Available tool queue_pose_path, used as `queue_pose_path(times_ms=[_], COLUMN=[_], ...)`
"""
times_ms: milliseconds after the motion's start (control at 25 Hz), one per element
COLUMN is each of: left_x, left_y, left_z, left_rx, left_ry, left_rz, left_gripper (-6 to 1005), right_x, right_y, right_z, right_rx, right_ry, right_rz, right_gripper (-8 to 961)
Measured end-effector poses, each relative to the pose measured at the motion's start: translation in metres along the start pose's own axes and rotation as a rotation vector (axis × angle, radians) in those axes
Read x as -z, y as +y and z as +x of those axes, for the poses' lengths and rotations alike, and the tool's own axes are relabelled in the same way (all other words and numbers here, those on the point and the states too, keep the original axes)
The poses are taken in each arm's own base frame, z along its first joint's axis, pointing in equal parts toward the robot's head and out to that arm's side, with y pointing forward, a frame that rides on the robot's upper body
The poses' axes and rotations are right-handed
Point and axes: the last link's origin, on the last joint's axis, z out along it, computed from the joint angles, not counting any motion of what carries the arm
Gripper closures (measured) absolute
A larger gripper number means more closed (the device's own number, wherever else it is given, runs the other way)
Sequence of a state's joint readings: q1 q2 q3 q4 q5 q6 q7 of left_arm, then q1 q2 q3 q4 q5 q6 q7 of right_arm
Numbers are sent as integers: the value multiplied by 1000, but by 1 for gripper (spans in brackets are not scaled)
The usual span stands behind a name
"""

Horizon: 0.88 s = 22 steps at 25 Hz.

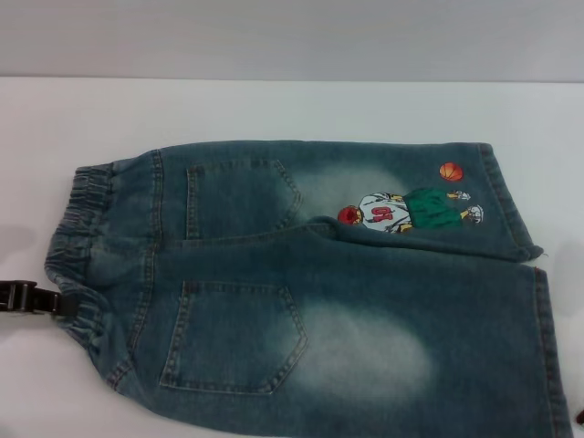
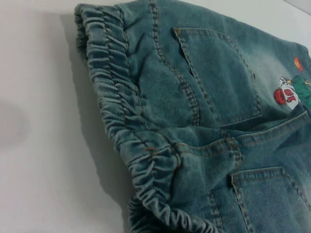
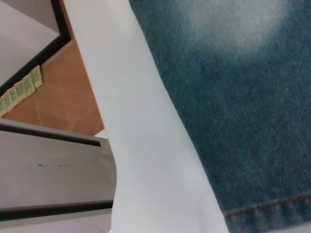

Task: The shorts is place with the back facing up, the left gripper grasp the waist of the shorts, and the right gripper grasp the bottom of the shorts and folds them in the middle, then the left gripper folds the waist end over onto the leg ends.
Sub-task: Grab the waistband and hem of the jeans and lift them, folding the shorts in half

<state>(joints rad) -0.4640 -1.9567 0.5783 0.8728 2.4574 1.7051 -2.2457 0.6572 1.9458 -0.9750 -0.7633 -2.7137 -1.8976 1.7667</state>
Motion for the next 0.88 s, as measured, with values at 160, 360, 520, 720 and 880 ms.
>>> queue_pose_path(times_ms=[160, 360, 520, 720, 880], left_x=[0, -1, -1, -2, -2], left_y=[0, 1, 1, 3, 3], left_z=[0, 2, 2, 3, 3], left_rx=[-1, -4, -5, -8, -7], left_ry=[0, 0, -1, -1, -1], left_rz=[-1, -3, -4, -8, -8], left_gripper=[952, 951, 951, 951, 951], right_x=[-1, -2, -4, -1, 3], right_y=[0, 1, 4, 5, 5], right_z=[-2, -9, -16, -21, -24], right_rx=[5, 17, 35, 50, 61], right_ry=[-1, -5, -8, -17, -24], right_rz=[0, -2, -3, 7, 22], right_gripper=[344, 346, 347, 348, 349])
